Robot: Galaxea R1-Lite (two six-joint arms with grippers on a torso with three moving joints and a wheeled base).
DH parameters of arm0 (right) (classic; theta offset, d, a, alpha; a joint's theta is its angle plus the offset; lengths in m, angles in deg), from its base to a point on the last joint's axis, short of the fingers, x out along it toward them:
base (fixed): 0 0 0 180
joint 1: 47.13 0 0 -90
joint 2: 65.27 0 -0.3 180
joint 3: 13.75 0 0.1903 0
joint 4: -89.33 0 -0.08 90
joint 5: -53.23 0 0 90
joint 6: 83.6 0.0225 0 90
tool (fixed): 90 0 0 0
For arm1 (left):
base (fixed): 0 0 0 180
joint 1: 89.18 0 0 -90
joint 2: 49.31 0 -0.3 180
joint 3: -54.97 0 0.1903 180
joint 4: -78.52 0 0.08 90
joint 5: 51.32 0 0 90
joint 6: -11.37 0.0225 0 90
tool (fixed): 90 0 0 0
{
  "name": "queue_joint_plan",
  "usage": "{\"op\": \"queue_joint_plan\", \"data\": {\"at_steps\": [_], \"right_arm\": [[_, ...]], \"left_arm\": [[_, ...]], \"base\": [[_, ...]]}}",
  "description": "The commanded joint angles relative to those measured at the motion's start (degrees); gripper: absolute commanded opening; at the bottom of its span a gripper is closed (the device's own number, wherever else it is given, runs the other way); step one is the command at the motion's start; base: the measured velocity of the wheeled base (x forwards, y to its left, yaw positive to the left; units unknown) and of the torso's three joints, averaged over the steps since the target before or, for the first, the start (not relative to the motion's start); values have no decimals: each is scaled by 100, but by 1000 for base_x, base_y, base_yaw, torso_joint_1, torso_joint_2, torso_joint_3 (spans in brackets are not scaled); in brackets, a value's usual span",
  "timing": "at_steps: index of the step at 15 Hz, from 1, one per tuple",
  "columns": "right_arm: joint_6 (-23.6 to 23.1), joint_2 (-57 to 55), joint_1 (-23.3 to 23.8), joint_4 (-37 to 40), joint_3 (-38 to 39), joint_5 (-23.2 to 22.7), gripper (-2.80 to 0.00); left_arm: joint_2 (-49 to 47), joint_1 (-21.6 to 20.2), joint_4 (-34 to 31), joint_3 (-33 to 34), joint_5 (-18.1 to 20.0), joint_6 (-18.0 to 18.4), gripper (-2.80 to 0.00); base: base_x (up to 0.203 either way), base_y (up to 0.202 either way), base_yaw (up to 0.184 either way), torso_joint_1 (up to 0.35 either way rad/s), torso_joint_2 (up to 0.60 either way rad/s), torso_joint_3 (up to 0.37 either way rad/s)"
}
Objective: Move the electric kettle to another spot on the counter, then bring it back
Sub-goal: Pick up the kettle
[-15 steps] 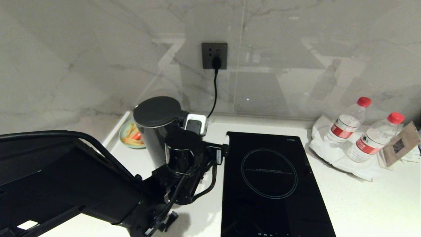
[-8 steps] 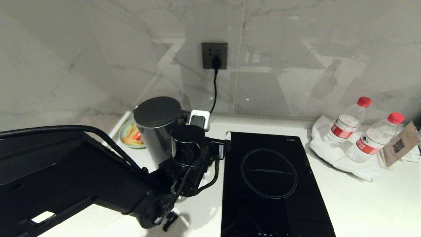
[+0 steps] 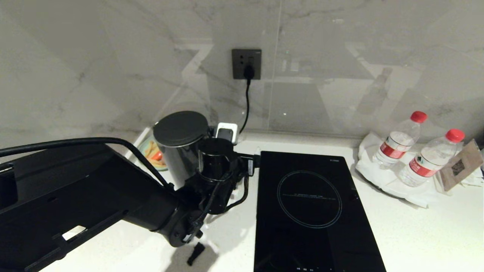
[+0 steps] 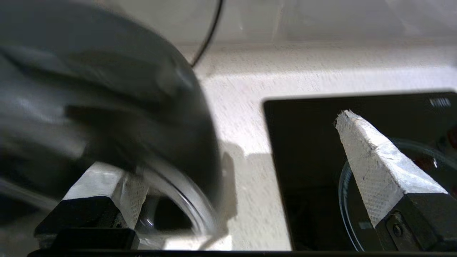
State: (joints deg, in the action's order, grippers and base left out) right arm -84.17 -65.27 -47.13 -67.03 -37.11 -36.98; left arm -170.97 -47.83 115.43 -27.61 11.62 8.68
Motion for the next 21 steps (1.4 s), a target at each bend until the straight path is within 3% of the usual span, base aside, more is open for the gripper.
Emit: {"op": "queue_joint_plan", "data": {"at_steps": [1,14,15,21], "right_arm": [[-4,0,0,0,0,3,-280],[-4,0,0,0,0,-6,-280],[-4,0,0,0,0,3,-280],[-4,0,0,0,0,3,-280]], "left_arm": [[40,-57,28,-44,-19,-3,0],[222,-75,28,25,-37,5,0],[248,-75,28,42,-36,7,-280],[239,-114,46,130,-37,23,-280]], "base": [[0,0,0,0,0,0],[0,0,0,0,0,0],[0,0,0,0,0,0],[0,0,0,0,0,0]]}}
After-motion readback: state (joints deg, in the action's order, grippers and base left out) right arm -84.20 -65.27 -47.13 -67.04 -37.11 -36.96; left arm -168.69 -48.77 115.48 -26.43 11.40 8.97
